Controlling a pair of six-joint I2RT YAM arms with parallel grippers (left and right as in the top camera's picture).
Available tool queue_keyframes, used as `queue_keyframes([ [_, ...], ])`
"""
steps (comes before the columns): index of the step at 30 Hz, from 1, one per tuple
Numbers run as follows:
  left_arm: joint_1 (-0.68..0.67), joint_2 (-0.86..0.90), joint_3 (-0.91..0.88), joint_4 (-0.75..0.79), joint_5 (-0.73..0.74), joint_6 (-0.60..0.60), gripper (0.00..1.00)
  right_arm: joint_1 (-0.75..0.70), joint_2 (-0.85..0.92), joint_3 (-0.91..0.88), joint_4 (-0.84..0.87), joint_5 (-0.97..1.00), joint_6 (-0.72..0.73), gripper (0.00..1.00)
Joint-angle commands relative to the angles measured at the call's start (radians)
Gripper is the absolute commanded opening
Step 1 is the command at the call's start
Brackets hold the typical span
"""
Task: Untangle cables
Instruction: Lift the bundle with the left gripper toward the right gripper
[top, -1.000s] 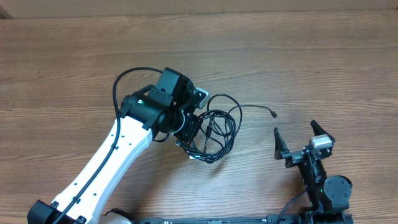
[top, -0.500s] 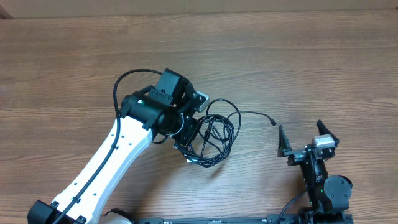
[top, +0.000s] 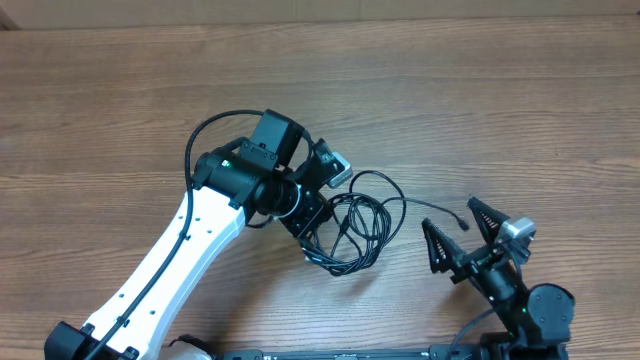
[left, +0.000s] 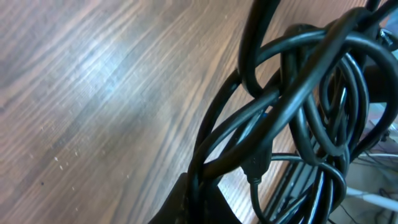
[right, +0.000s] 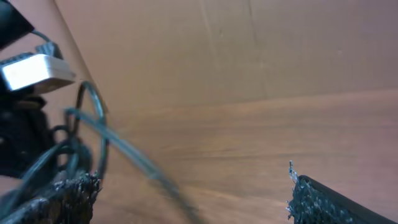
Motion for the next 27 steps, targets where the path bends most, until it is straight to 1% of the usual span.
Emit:
queue_keyframes([
  [1, -0.008, -0.023, 0.026, 0.041, 0.045, 0.032, 0.04, 0.006, -0.006, 0.147, -0.087, -0.021, 0.022, 1.00],
  [4, -0.008, -0.023, 0.026, 0.101, 0.044, -0.026, 0.04, 0.006, 0.026, 0.245, -0.160, -0.021, 0.023, 1.00],
  [7, -0.008, -0.023, 0.026, 0.193, 0.045, -0.143, 0.04, 0.006, 0.095, 0.344, -0.223, -0.060, 0.022, 1.00],
  [9, -0.008, -0.023, 0.026, 0.235, 0.051, -0.198, 0.05, 0.006, 0.144, 0.388, -0.230, -0.127, 0.022, 1.00],
  [11, -0.008, -0.023, 0.026, 0.283, 0.073, -0.264, 0.04, 0.006, 0.197, 0.423, -0.219, -0.251, 0.023, 1.00],
  [12, -0.008, -0.023, 0.026, 0.321, 0.117, -0.303, 0.04, 0.006, 0.232, 0.431, -0.190, -0.381, 0.023, 1.00],
  [13, -0.008, -0.023, 0.026, 0.343, 0.151, -0.317, 0.04, 0.006, 0.248, 0.431, -0.171, -0.446, 0.023, 1.00],
  [15, -0.008, -0.023, 0.026, 0.382, 0.218, -0.336, 0.04, 0.006, 0.258, 0.431, -0.149, -0.473, 0.023, 1.00],
  [18, -0.008, -0.023, 0.026, 0.428, 0.268, -0.389, 0.04, 0.006, 0.260, 0.431, -0.108, -0.473, 0.031, 1.00],
  [19, -0.008, -0.023, 0.026, 0.445, 0.267, -0.430, 0.04, 0.006, 0.260, 0.431, -0.075, -0.441, 0.109, 1.00],
  [22, -0.008, -0.023, 0.026, 0.465, 0.267, -0.467, 0.04, 0.006, 0.260, 0.431, -0.057, -0.309, 0.275, 1.00],
  [24, -0.008, -0.023, 0.026, 0.489, 0.267, -0.527, 0.04, 0.006, 0.260, 0.431, -0.072, -0.238, 0.337, 1.00],
  [27, -0.008, -0.023, 0.026, 0.523, 0.267, -0.647, 0.04, 0.006, 0.260, 0.431, -0.099, -0.192, 0.360, 1.00],
])
